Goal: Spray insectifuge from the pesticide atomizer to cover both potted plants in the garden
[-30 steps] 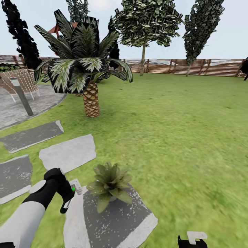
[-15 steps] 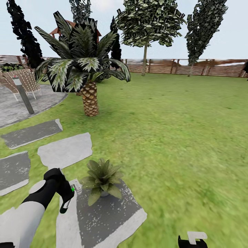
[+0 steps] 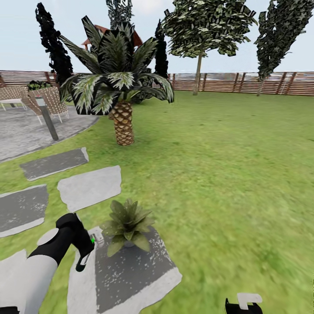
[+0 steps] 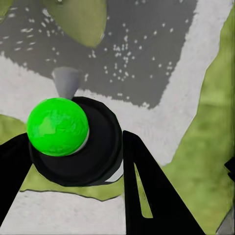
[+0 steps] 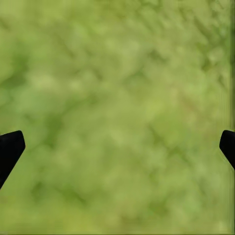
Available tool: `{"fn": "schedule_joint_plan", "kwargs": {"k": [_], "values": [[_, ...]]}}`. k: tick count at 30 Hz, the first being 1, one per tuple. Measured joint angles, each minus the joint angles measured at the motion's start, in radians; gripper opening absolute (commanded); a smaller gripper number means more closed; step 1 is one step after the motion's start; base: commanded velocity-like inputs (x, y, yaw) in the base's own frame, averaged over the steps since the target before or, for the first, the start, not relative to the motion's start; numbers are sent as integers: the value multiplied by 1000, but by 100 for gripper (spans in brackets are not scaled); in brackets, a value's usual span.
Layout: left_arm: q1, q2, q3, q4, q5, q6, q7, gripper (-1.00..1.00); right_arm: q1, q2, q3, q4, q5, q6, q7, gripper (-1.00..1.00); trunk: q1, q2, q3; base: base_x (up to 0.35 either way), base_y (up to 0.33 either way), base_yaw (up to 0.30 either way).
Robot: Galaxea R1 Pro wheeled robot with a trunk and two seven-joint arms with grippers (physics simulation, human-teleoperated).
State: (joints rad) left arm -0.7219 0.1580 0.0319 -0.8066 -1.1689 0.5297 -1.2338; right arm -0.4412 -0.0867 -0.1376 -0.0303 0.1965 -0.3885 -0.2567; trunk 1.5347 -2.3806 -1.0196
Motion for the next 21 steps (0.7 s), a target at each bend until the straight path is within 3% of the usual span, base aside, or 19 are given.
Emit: {"fn": "schedule_joint_plan", "kwargs": {"k": [5,7,10,11,15,21], "values": [[-1,2,-7,7,4,14,-9,-100,0,-1,0,0,0,0,0,100,0,0,0,104,-254,44],[-1,6,-13,8,4,11,-46,-100,0,0,0,0,0,0,0,100,0,0,0,84,-255,223],[-3,14,-16,8,-4,10,-150,-100,0,1,0,0,0,0,0,100,0,0,0,30,-146,262],[-3,16,-15,7,-39,10,-188,-100,-1,1,0,0,0,0,0,100,0,0,0,8,-40,272],[-7,17,-6,5,-146,17,-219,-100,0,1,0,0,0,0,1,100,0,0,0,2,-11,275],[-14,15,-3,-3,-156,43,-222,-100,0,1,0,0,0,0,1,100,0,0,0,13,-6,276]]}}
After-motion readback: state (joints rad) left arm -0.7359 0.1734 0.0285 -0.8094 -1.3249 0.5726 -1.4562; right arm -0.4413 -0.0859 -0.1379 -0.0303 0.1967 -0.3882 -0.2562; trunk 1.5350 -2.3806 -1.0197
